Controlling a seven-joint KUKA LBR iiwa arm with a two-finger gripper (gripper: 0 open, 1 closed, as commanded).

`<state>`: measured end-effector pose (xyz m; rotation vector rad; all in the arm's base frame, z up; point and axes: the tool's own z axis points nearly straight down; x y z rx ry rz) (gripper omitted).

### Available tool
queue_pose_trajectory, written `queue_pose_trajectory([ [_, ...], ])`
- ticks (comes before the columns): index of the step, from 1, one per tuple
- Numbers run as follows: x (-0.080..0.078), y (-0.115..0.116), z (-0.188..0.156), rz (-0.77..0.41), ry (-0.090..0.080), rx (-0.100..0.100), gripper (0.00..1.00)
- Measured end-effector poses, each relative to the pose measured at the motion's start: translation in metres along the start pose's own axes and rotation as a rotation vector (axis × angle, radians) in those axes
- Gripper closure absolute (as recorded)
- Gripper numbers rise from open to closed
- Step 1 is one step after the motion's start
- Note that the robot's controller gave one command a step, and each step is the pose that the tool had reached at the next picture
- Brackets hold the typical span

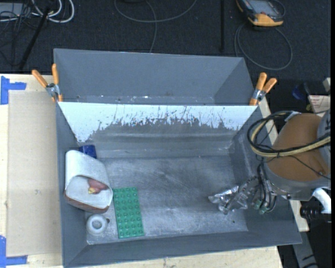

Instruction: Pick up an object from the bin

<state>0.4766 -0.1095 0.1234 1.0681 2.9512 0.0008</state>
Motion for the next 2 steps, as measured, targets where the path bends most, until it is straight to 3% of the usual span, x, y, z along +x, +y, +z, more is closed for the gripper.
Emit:
queue_pose_trajectory([
  [1,0.000,0.000,0.001,-0.004,0.004,0.003,1.00],
  [2,-0.001,0.001,-0.063,-0.008,-0.002,-0.001,1.00],
])
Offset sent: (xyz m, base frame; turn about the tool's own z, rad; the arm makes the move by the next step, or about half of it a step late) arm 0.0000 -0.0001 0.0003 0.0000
